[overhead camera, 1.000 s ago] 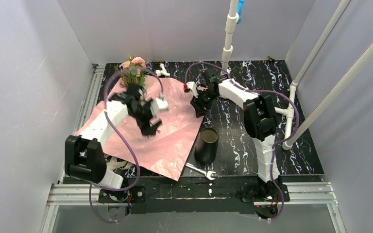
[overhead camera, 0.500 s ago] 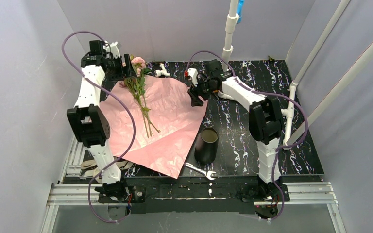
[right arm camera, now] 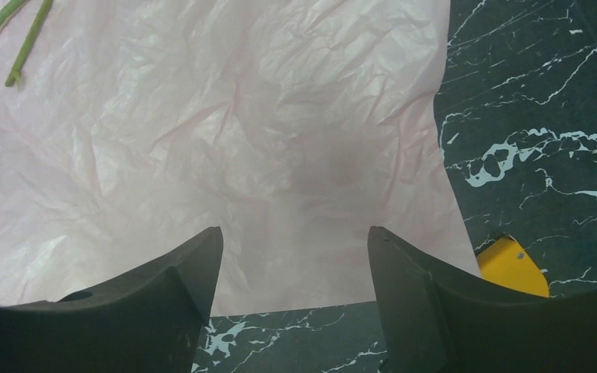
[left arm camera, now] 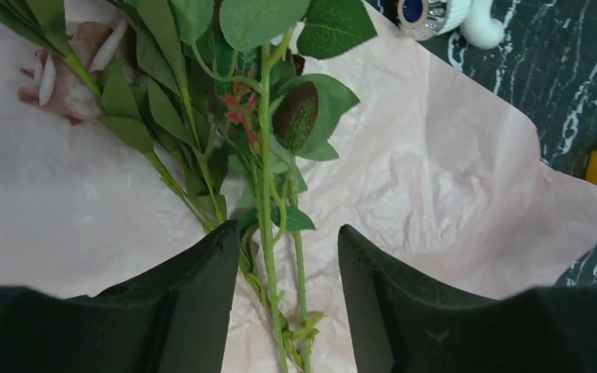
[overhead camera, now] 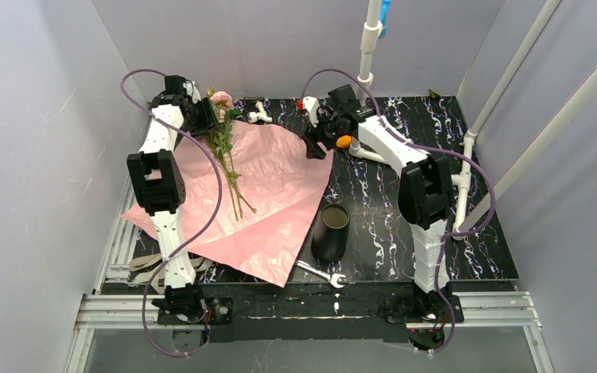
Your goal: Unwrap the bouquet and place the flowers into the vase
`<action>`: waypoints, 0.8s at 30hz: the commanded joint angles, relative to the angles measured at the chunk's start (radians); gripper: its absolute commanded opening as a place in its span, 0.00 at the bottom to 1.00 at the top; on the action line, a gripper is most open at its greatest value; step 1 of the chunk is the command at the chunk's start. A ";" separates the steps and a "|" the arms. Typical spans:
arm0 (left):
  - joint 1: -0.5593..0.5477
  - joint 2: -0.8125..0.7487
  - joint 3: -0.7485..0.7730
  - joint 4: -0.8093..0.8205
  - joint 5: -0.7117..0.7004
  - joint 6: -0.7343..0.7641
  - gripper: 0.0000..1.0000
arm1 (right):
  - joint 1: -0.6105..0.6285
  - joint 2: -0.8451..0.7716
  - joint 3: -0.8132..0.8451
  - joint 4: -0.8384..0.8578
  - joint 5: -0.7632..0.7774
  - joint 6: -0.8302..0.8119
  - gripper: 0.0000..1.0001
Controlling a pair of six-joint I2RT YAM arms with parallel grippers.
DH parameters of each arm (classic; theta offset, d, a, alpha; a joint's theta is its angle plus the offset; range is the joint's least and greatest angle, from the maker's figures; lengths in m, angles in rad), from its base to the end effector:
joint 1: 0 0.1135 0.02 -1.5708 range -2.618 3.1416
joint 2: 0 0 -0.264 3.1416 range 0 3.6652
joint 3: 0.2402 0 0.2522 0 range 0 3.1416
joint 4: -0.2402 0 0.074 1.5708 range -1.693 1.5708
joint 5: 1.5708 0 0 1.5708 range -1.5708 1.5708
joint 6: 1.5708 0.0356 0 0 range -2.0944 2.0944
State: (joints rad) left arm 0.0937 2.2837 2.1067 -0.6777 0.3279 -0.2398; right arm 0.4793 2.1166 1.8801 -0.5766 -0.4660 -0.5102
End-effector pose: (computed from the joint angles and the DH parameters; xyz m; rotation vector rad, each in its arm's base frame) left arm 0.5139 0.0368 0.2479 -0.2531 2.4038 -0.4639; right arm 0.4203 0.2364 0.2632 -1.2983 1.9435 0.5378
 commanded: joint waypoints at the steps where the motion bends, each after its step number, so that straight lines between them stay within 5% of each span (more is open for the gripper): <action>1: -0.013 0.044 0.071 0.015 -0.041 -0.008 0.46 | -0.015 0.045 0.071 -0.029 0.003 0.010 0.77; 13: -0.041 0.172 0.123 0.035 -0.095 0.001 0.40 | -0.031 0.104 0.145 -0.076 0.005 0.007 0.77; 24: -0.040 0.016 0.117 0.070 -0.045 -0.082 0.11 | -0.042 0.103 0.145 -0.077 -0.018 0.020 0.76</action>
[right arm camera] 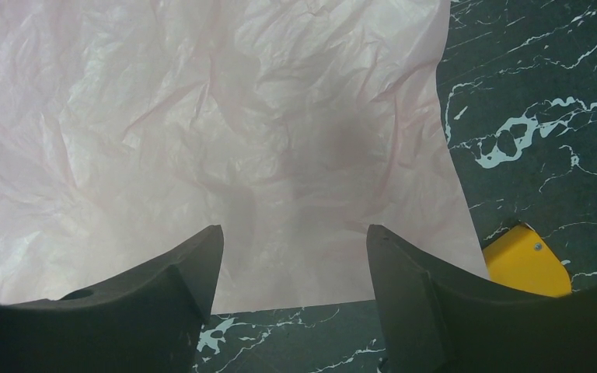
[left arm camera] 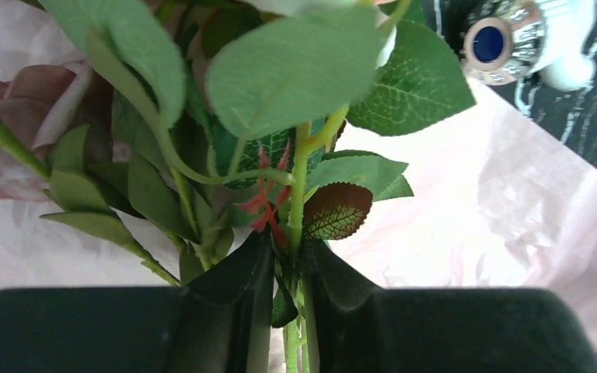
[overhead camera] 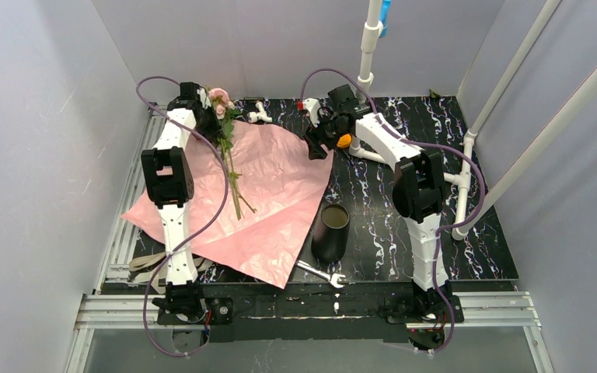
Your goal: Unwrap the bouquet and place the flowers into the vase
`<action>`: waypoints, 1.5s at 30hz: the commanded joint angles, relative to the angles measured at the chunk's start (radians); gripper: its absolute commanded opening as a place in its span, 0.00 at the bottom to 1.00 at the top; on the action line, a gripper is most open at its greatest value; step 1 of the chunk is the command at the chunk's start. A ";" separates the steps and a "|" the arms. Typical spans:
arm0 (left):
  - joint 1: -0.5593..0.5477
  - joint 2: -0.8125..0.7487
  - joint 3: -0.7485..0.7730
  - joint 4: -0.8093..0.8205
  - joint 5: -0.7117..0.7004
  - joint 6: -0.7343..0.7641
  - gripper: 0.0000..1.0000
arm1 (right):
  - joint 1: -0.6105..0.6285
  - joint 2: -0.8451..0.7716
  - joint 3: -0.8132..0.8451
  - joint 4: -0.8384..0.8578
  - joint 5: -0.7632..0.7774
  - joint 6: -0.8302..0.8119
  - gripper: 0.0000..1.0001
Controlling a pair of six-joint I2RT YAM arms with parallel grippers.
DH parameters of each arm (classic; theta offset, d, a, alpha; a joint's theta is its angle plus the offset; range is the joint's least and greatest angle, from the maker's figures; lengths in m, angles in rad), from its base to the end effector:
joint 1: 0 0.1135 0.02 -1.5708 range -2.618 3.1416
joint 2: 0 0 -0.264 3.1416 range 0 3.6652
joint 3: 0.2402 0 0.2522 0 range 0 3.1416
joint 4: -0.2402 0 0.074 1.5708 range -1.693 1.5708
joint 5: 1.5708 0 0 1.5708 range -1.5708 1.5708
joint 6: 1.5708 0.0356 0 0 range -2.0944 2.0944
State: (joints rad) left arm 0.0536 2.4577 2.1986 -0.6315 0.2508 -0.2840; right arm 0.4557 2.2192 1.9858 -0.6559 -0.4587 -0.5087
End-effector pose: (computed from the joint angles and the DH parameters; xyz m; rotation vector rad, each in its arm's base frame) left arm 0.5447 0.0204 0.1912 -0.3056 2.4476 -0.4088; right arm 0.4406 0.2335 0.2434 -1.2886 2.0337 0.5374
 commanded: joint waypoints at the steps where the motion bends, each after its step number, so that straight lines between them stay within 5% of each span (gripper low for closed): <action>1: -0.001 -0.175 0.026 0.025 0.032 -0.039 0.08 | -0.018 0.000 0.038 0.007 -0.028 0.021 0.76; 12: 0.001 -0.356 -0.083 0.027 0.081 -0.001 0.11 | -0.018 -0.047 -0.030 0.060 -0.055 0.026 0.76; 16: 0.000 -0.503 -0.215 0.186 0.188 -0.005 0.00 | -0.018 -0.060 -0.050 0.071 -0.061 0.025 0.76; 20: -0.001 -0.633 -0.300 0.390 0.310 -0.008 0.00 | -0.018 -0.071 -0.063 0.078 -0.070 0.023 0.76; 30: -0.101 -0.677 -0.037 0.514 0.606 -0.116 0.00 | -0.020 -0.099 -0.105 0.109 -0.115 0.034 0.81; 45: -0.427 -0.669 0.198 0.623 0.602 -0.231 0.00 | -0.020 -0.142 -0.184 0.162 -0.128 0.067 0.84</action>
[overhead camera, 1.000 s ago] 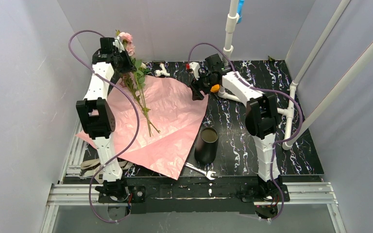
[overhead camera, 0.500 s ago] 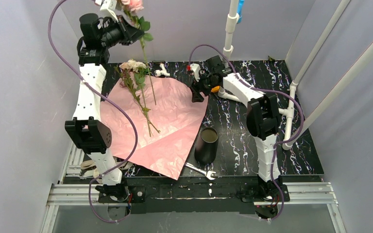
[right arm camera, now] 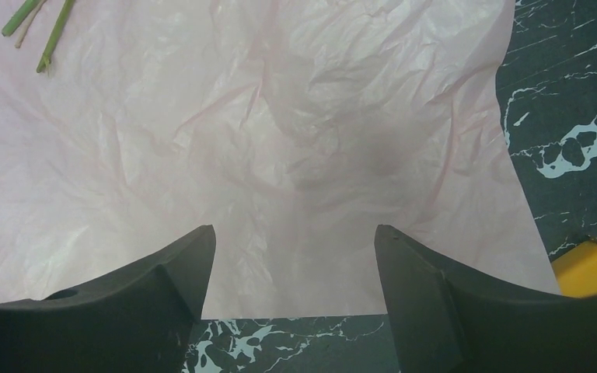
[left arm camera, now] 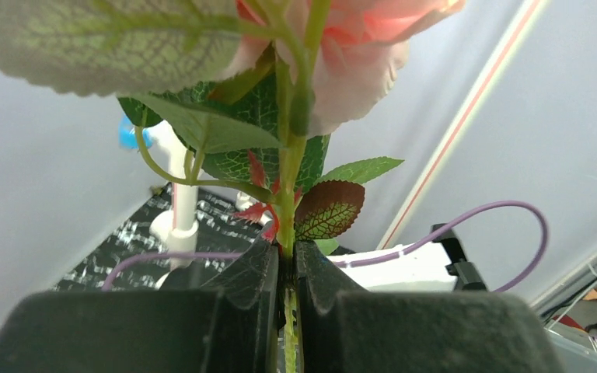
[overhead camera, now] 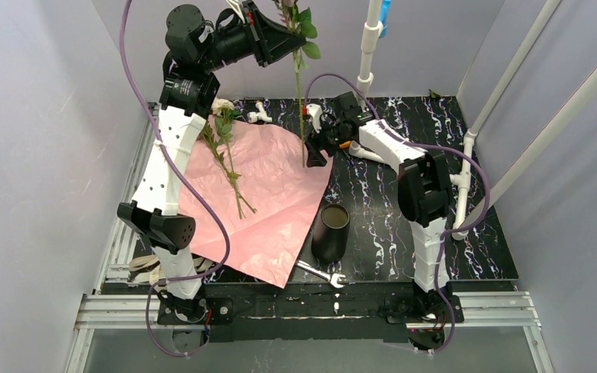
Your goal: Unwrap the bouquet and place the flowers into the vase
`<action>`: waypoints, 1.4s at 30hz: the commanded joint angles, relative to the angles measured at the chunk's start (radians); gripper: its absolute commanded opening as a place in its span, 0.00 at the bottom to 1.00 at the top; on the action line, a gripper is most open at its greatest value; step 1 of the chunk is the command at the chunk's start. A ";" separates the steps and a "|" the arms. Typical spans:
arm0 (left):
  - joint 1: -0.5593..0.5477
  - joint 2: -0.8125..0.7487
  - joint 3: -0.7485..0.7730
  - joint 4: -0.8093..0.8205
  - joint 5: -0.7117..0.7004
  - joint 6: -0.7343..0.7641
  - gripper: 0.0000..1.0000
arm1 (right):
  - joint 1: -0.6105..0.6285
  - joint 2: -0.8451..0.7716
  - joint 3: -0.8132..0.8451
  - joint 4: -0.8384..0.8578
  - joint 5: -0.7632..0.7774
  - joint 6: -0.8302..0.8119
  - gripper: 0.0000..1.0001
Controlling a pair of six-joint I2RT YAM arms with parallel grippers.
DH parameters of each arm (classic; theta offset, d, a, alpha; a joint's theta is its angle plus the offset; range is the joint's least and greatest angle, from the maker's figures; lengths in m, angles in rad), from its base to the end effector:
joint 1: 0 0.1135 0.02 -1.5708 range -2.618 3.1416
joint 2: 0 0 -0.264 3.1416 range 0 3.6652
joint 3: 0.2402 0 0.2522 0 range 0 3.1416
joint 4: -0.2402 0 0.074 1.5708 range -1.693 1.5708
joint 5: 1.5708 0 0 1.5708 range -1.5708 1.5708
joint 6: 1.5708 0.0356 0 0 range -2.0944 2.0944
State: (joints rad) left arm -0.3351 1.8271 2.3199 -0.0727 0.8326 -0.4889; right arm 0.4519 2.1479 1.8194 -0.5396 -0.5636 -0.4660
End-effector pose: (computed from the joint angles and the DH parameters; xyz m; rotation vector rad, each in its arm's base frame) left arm 0.3349 -0.1445 0.5776 0.6913 1.2033 -1.1725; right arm 0.4258 0.2278 0.2331 -1.2679 2.0015 0.6760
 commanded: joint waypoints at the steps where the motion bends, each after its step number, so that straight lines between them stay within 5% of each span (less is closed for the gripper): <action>1: -0.050 -0.041 0.080 0.066 0.022 -0.024 0.00 | -0.016 -0.073 -0.022 0.046 -0.022 0.024 0.84; 24: -0.338 -0.135 -0.121 0.033 0.017 0.051 0.00 | -0.016 -0.174 -0.184 0.189 0.007 0.083 0.85; 34: -0.337 -0.243 -0.474 0.192 0.085 0.149 0.00 | -0.016 -0.199 -0.152 0.154 0.053 0.082 0.85; 42: -0.375 -0.377 -0.832 0.380 -0.039 0.240 0.04 | -0.016 -0.235 -0.118 0.050 0.097 0.031 0.86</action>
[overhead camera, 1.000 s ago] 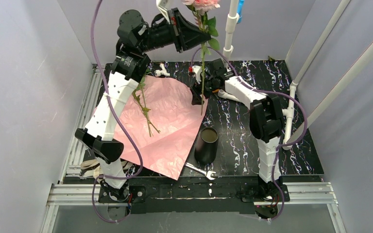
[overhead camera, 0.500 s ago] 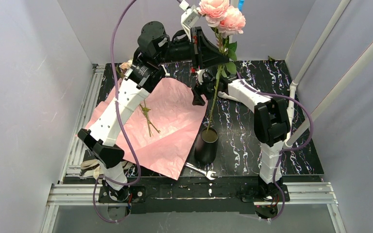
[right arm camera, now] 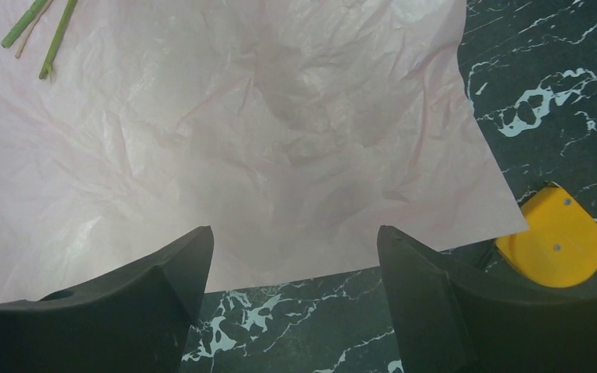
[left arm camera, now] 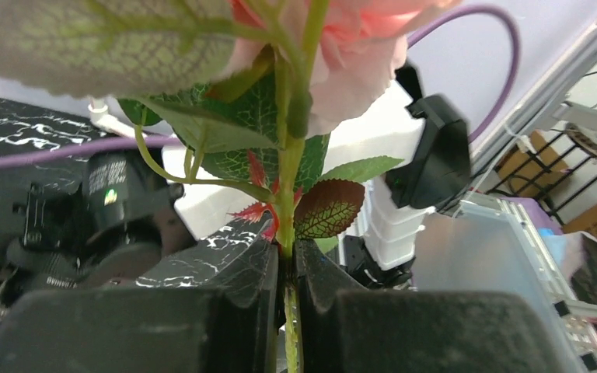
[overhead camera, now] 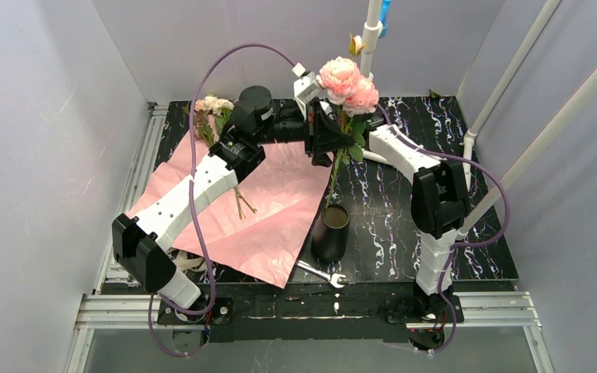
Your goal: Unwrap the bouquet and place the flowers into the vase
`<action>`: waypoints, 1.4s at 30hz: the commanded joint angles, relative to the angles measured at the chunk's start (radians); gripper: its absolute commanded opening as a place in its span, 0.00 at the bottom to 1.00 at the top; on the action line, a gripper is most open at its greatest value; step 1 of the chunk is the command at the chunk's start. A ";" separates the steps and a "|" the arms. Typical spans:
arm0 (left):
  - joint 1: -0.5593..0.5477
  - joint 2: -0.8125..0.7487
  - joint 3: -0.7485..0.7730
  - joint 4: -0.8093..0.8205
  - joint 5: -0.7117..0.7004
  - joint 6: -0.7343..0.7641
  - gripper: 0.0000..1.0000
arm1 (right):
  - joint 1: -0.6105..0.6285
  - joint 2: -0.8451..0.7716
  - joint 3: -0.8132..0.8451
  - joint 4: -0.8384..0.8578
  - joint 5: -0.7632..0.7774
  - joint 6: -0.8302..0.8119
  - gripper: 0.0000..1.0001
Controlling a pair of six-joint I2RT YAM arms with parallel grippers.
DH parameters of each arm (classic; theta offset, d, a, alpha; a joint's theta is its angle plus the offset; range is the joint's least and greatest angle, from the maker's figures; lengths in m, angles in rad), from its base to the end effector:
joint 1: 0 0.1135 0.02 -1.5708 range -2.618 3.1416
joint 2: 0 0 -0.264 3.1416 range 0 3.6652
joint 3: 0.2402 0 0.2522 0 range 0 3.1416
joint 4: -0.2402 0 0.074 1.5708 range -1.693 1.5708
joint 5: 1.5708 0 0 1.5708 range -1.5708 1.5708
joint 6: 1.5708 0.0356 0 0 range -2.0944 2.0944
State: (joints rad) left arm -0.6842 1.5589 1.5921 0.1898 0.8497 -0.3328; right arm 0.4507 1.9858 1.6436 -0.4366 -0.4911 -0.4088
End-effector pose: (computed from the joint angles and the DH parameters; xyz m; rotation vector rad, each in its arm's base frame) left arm 0.2580 -0.2450 0.4671 1.0088 1.2195 -1.3836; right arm 0.3999 0.2122 0.2554 -1.1757 1.9877 0.5956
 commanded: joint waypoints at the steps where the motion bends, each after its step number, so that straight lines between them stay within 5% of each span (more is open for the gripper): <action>1: -0.036 -0.122 -0.140 0.121 -0.074 0.106 0.07 | -0.015 -0.076 0.062 -0.068 0.033 -0.028 0.86; 8: -0.079 -0.172 -0.306 0.121 -0.158 0.166 0.28 | -0.017 -0.104 0.070 -0.120 0.057 -0.018 0.86; 12: -0.079 -0.212 -0.329 0.088 -0.167 0.181 0.56 | -0.018 -0.139 0.038 -0.125 0.071 -0.016 0.86; 14: -0.079 -0.238 -0.315 0.032 -0.166 0.201 0.75 | -0.020 -0.154 0.022 -0.127 0.074 -0.018 0.87; 20: -0.054 -0.348 -0.235 -0.285 -0.199 0.274 0.96 | -0.021 -0.175 0.006 -0.135 0.083 -0.018 0.87; 27: 0.064 -0.505 -0.179 -0.558 -0.234 0.353 0.98 | -0.037 -0.169 0.015 -0.165 0.107 -0.001 0.87; 31: 0.288 -0.522 -0.152 -0.666 -0.247 0.300 0.98 | -0.058 -0.177 0.009 -0.184 0.115 0.019 0.88; 36: 0.489 -0.411 -0.056 -0.759 -0.331 0.228 0.97 | -0.069 -0.204 -0.040 -0.184 0.127 0.022 0.88; 42: 0.589 -0.189 0.031 -0.835 -0.526 0.100 0.88 | -0.072 -0.197 -0.057 -0.179 0.107 0.026 0.89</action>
State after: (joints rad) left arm -0.1387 1.2434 1.5822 -0.5369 0.4763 -0.1349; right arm 0.3786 1.8290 1.5902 -0.6182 -0.3672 -0.3950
